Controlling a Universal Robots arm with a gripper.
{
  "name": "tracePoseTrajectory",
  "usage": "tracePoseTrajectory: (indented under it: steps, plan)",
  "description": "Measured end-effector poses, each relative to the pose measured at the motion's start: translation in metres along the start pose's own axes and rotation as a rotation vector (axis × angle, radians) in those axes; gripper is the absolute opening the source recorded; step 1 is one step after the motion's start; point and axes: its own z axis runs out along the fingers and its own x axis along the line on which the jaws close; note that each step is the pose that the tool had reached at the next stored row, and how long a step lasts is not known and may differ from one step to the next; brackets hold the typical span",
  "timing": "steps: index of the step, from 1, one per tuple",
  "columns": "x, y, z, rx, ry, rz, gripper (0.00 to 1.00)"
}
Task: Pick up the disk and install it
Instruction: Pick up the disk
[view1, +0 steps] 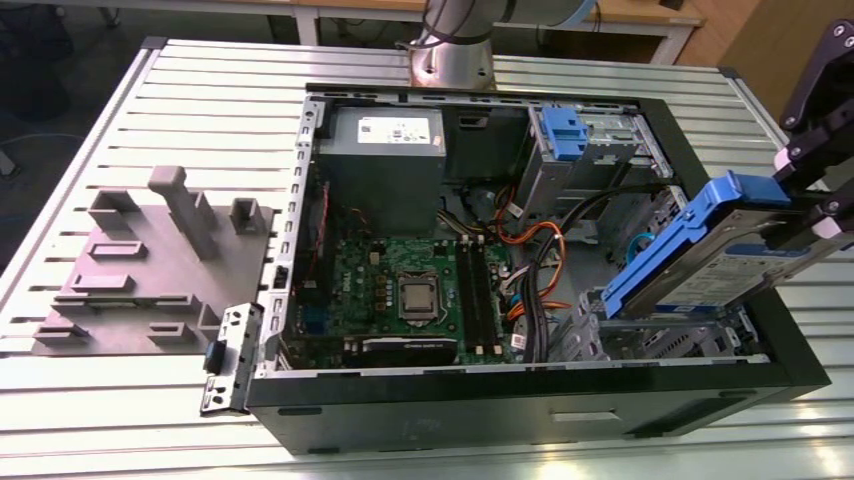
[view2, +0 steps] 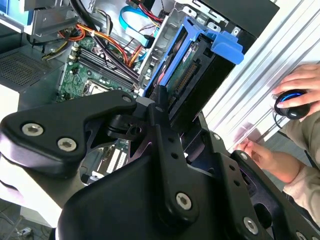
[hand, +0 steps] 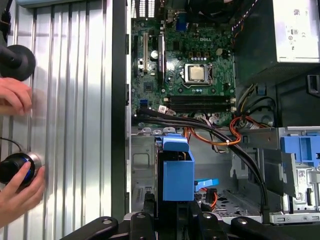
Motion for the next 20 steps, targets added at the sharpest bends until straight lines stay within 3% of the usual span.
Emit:
tracePoseTrajectory:
  steps: [13, 20]
  plan:
    - [-0.0006, 0.0057, 0.0025, 0.0088, 0.0004, -0.008, 0.35]
    - [-0.0059, 0.0064, 0.0042, 0.0099, 0.0001, -0.008, 0.35]
